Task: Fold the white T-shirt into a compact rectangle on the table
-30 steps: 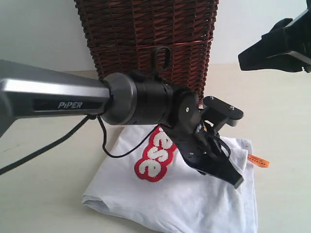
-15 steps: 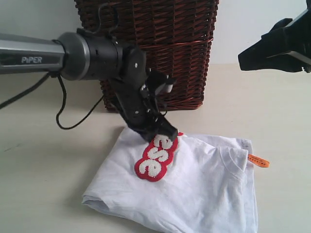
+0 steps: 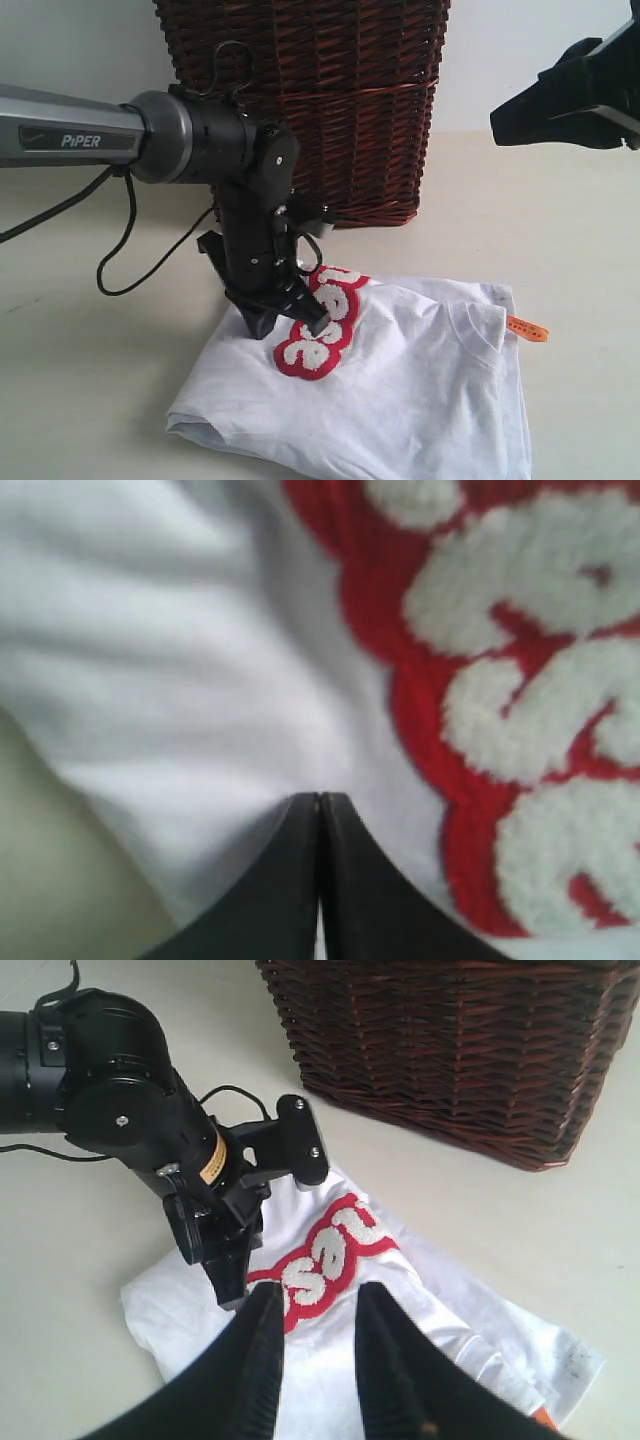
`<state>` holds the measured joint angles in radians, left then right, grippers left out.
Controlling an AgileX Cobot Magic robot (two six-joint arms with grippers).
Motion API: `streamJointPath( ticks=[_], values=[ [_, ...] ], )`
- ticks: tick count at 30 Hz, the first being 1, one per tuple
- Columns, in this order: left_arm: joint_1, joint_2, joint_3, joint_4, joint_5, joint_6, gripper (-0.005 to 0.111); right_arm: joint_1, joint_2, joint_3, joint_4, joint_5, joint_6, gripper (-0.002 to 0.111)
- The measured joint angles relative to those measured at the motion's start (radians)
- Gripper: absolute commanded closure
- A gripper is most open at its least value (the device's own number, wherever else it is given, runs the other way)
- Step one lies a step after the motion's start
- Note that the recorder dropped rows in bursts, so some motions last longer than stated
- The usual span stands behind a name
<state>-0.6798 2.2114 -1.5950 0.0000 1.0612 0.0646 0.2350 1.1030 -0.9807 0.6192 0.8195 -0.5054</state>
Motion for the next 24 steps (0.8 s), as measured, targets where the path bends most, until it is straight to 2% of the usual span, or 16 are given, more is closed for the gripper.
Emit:
streamJointPath(
  ticks=[5,9,14,19,24],
  values=[
    [0.011,-0.064,0.09,0.068,-0.027,-0.033,0.107,0.0,0.0,0.0,0.0,0.001,0.0,0.082],
    [0.003,-0.161,0.143,-0.025,-0.123,0.026,0.107,0.0,0.0,0.0,0.0,0.001,0.0,0.082],
    [-0.087,-0.211,0.18,-0.22,-0.211,0.187,0.107,0.0,0.0,0.0,0.0,0.015,0.0,0.089],
    [-0.193,-0.129,0.201,-0.274,-0.229,0.246,0.107,0.0,0.0,0.0,-0.017,0.022,0.0,0.108],
    [-0.212,-0.08,0.201,-0.276,-0.22,0.259,0.107,0.0,0.0,0.0,-0.057,0.022,0.0,0.108]
  ],
)
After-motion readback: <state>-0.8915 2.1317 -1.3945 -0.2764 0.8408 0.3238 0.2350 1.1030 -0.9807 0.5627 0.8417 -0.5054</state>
